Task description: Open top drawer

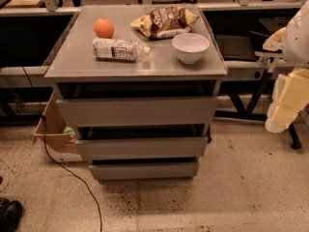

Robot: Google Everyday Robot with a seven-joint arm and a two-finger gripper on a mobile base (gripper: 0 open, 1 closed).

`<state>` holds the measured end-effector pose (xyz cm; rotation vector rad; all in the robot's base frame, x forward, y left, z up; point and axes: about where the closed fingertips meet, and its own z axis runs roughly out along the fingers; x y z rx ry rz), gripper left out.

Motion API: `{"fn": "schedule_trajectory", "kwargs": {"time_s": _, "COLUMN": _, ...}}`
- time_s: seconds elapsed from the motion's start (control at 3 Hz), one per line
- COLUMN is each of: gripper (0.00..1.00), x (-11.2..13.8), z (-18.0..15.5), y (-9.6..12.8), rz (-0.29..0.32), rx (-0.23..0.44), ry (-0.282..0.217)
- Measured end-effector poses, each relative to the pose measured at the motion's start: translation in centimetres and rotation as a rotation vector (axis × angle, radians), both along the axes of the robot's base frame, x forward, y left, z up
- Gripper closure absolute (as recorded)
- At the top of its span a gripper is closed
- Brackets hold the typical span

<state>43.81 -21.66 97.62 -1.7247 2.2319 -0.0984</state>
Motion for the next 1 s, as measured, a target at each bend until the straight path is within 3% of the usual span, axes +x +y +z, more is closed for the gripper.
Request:
{"fn": "schedule_trajectory", "kwargs": {"time_s": 0.33, "gripper": 0.0, "x": 0.0, "z": 0.0, "y": 0.0, "rz": 0.0, "rx": 0.0, "ry": 0.0}}
{"fn": "schedule_trajectory", "kwargs": {"time_s": 1.0, "gripper": 0.0, "x": 2.9, "z": -8.3, "y": 3.7, "rz": 0.013, "rx": 0.034, "ry": -0.02}}
